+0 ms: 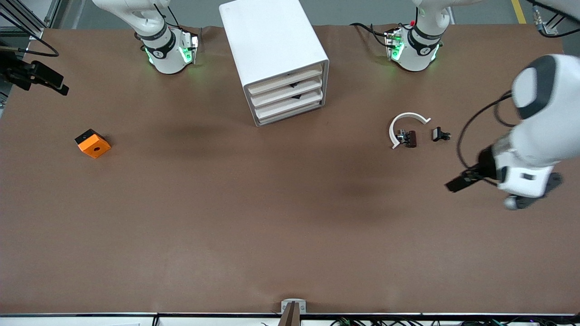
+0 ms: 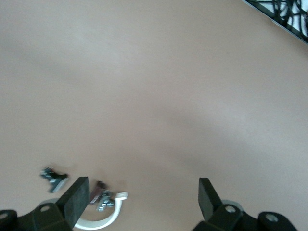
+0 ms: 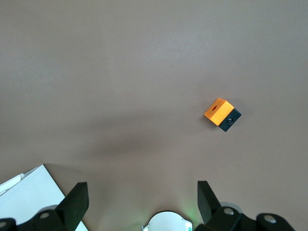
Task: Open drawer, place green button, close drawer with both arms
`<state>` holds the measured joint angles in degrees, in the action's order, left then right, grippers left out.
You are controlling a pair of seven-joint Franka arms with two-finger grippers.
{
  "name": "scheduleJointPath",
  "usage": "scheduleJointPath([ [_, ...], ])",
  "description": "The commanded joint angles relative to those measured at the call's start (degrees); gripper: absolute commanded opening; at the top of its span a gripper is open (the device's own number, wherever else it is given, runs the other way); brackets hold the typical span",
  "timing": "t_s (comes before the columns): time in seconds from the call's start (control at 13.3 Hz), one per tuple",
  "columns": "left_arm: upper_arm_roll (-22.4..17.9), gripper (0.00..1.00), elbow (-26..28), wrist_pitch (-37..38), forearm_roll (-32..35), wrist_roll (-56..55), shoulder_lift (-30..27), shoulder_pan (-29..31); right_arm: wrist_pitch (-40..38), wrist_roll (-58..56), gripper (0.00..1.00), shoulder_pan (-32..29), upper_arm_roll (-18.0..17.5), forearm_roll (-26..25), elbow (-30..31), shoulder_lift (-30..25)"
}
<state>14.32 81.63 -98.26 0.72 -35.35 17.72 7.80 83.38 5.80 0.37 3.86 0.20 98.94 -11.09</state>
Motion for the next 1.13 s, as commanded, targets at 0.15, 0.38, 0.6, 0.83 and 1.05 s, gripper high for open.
scheduleJointPath([
  [0.15,0.72,1.0,-4.02,6.85,1.04,11.5,-4.43,5.21,1.26,0.61,1.0,-0.63,-0.44,0.76,1.96,-2.18],
  [0.38,0.71,1.0,-4.02,12.9,4.09,20.65,-7.33,5.83,0.91,0.7,1.0,-0.63,-0.35,0.76,0.11,-1.66],
  [0.6,1.15,1.0,-3.15,16.86,4.21,27.34,-10.5,8.1,0.91,1.05,1.0,-0.89,0.0,0.94,-0.59,-1.39],
  [0.83,0.45,1.0,8.94,12.85,3.06,29.02,-19.97,5.93,1.08,1.85,1.0,-0.81,0.0,0.94,-1.03,-1.13],
  [1.05,-5.24,1.0,16.1,12.39,2.36,29.11,-26.23,-1.0,1.17,1.76,1.0,-0.72,0.0,0.85,-2.53,-0.25],
])
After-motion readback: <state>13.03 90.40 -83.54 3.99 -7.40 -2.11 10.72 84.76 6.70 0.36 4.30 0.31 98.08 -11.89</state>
